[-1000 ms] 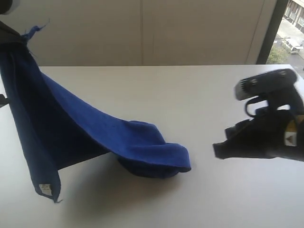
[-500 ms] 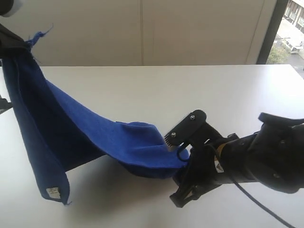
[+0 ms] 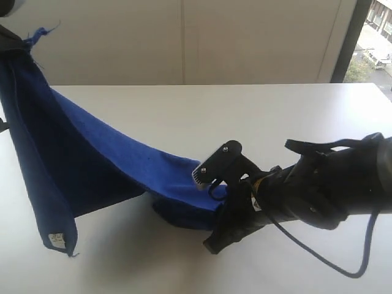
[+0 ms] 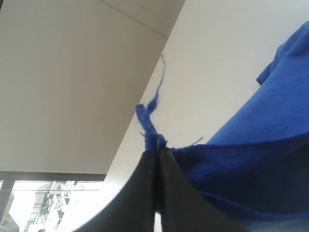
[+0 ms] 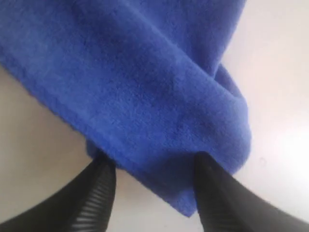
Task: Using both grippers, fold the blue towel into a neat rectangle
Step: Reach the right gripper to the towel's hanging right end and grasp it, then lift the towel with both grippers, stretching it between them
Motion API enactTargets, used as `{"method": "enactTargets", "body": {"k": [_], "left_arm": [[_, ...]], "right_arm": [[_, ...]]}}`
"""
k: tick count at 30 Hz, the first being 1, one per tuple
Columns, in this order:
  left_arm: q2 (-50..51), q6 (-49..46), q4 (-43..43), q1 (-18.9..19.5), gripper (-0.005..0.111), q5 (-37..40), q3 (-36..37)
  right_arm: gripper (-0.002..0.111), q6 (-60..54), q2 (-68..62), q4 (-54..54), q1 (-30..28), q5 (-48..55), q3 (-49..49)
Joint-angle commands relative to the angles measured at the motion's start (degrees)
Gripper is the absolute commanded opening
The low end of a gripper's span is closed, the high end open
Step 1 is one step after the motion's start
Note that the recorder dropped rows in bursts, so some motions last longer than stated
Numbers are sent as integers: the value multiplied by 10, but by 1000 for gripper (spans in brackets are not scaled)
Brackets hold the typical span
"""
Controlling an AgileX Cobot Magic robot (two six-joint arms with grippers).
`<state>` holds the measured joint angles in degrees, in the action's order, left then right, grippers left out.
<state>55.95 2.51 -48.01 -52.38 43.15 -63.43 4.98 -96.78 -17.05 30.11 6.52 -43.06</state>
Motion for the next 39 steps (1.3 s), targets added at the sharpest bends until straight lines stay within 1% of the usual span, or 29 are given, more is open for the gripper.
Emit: {"method": "enactTargets", "body": {"k": [1,4,5,7,9,10,14,18,20,26,33,36,39], "left_arm": [[-24,7,-17,-3,0,2,0],[-41,20,-17,-3,0,0,0],[-44,20,-17,-3,0,0,0],[-52,20,-17,-3,0,0,0],[-52,20,-17,-3,0,3,0],[-52,18,-17,-3,0,5,0],[-52,19,-26,-3,0,13,0],[-52,19,-31,-3,0,15,0],[-52,19,-31,-3,0,15,0],[-53,18,-32,-3,0,21,0],[-74,18,-28,-3,0,94,0],[-87,15,-7,-3,0,116,0],[-95,-1,34,-3,0,141,0]], "right_arm": [[47,-1,1,-8,-28,27,-17],[47,-1,1,-8,-37,19,-18],[44,-1,1,-8,-37,16,-18],[28,-1,1,-8,-37,16,-18],[2,-4,1,-18,-40,20,-18],[0,-4,4,-34,-44,45,-25],[0,10,29,-116,-50,176,-54],[0,97,81,-241,-53,283,-81],[0,121,113,-277,-53,318,-90],[0,89,227,-282,-53,414,-118],[0,27,344,-275,-52,515,-131],[0,-14,386,-248,-50,548,-137],[0,-50,414,-211,-50,577,-149]]}}
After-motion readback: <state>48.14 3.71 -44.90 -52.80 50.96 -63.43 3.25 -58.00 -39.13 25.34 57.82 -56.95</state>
